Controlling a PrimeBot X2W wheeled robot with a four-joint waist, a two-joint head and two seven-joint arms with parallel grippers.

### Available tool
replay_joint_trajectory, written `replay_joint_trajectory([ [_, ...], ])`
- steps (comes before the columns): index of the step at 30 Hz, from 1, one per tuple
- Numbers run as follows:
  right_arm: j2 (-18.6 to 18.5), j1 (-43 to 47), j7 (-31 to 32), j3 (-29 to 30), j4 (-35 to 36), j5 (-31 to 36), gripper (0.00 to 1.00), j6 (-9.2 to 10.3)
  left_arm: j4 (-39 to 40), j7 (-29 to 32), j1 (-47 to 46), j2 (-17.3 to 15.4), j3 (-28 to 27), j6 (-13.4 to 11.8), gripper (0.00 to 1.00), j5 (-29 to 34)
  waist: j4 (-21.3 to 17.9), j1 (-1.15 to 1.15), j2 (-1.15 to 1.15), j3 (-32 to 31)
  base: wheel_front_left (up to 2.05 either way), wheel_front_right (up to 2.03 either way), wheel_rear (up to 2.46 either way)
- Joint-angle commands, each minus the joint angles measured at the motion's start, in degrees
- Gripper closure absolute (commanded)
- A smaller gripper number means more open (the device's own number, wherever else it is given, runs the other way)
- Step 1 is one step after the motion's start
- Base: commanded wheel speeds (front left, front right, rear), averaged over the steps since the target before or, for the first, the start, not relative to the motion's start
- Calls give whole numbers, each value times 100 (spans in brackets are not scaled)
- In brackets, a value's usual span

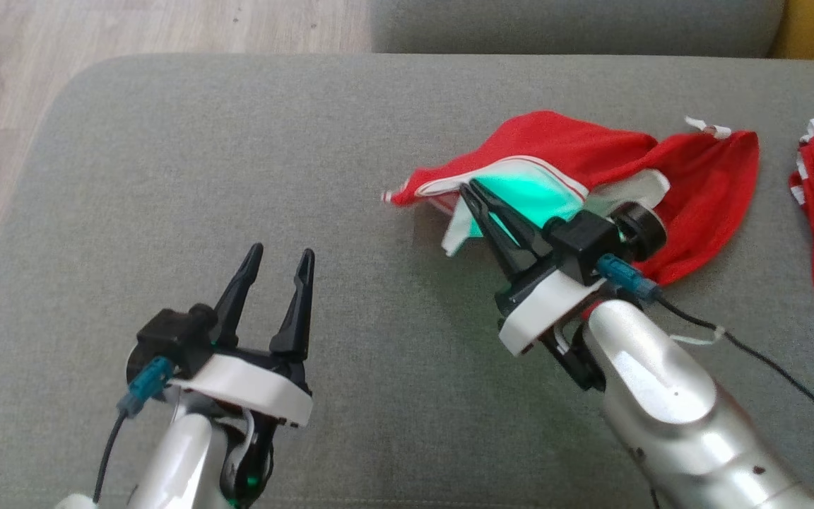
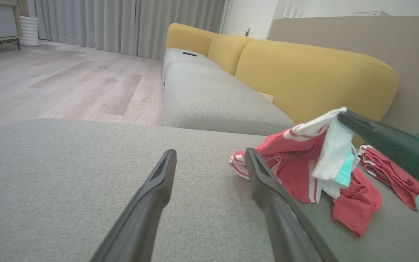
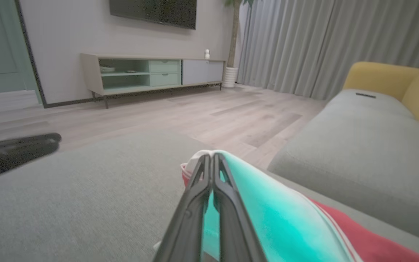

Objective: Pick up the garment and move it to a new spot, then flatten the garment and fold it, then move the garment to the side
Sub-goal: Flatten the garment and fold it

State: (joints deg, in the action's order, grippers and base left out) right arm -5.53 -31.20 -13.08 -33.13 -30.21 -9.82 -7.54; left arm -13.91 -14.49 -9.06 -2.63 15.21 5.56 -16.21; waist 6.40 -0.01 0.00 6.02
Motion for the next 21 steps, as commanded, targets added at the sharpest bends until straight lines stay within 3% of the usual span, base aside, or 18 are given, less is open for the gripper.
replay_joint_trajectory([
  [1, 4, -221, 6, -54, 241, -44, 100, 5, 188, -51, -126, -25, -212, 8, 0, 17, 17, 1, 0, -15, 0, 0, 0],
  [8, -545, -579, 676, -211, 1437, -313, 100, 5, 251, -51, -88, -25, -156, 6, 0, -40, 188, 1, 0, 69, 0, 0, 0],
  [12, -940, -963, 1069, -268, 1781, -461, 100, 5, 273, -51, -141, -25, -60, -6, 0, -101, 347, 1, 0, 212, 0, 0, 0],
  [16, -1281, -1501, 1388, -331, 1671, -746, 100, 5, 293, -51, -242, -25, 74, -20, 0, -166, 545, 1, 0, 421, 0, 0, 0],
  [21, -1578, -2448, 1633, -731, 1004, -1196, 100, 5, 321, -51, -483, -25, 264, -35, 0, -263, 826, 1, 0, 783, 0, 0, 0],
])
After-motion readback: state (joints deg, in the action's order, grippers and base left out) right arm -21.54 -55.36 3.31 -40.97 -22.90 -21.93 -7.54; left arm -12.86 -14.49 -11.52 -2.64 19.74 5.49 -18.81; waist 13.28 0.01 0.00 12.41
